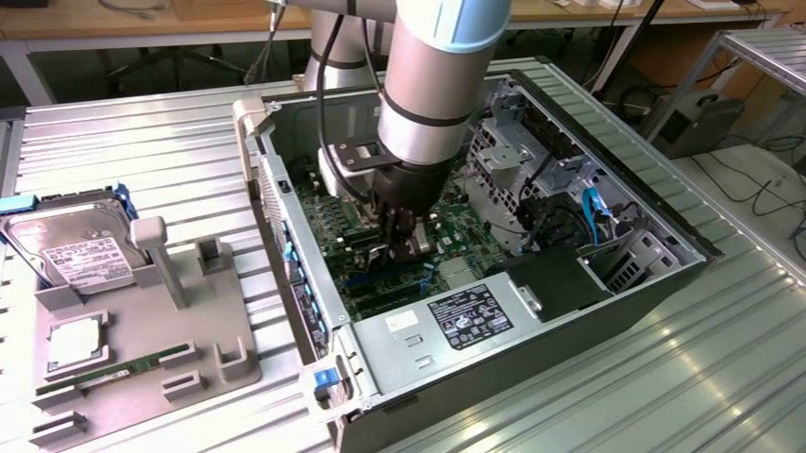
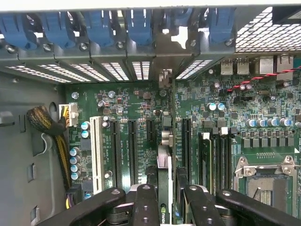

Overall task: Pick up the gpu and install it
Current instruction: 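Insert the gpu into the slot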

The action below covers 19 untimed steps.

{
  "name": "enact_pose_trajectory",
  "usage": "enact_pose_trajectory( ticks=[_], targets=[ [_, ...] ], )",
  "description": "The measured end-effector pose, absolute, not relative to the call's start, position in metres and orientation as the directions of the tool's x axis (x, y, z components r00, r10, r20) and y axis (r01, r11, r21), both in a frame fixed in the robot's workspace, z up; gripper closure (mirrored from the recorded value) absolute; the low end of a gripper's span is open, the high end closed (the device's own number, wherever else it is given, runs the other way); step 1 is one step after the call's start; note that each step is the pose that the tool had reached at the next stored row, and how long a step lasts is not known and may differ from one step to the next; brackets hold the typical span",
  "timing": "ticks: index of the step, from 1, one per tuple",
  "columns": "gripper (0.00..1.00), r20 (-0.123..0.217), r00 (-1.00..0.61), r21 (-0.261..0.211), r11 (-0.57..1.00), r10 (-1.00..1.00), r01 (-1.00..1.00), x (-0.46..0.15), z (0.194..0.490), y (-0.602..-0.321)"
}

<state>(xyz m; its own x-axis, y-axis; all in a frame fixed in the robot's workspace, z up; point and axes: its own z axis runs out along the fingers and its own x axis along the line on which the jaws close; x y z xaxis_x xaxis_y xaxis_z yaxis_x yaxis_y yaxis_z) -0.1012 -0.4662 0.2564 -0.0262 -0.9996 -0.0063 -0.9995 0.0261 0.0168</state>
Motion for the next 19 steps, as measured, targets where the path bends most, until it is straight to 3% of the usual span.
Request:
enact_pose_trajectory(
  ticks=[1,3,14,17,19],
  targets=[
    [0.74,-0.007,-0.026,0.016,0.026,-1.000,-1.000,-0.101,0.256,-0.466],
    [0.60,-0.007,-0.026,0.017,0.026,-1.000,-1.000,-0.101,0.256,-0.466],
    [0.60,-0.013,-0.026,0.015,0.026,-1.000,-1.000,-0.103,0.290,-0.465],
    [0.68,-0.012,-0.026,0.015,0.026,-1.000,-1.000,-0.105,0.290,-0.463],
    [0.80,-0.012,-0.026,0.015,0.026,-1.000,-1.000,-0.107,0.290,-0.462]
  ],
)
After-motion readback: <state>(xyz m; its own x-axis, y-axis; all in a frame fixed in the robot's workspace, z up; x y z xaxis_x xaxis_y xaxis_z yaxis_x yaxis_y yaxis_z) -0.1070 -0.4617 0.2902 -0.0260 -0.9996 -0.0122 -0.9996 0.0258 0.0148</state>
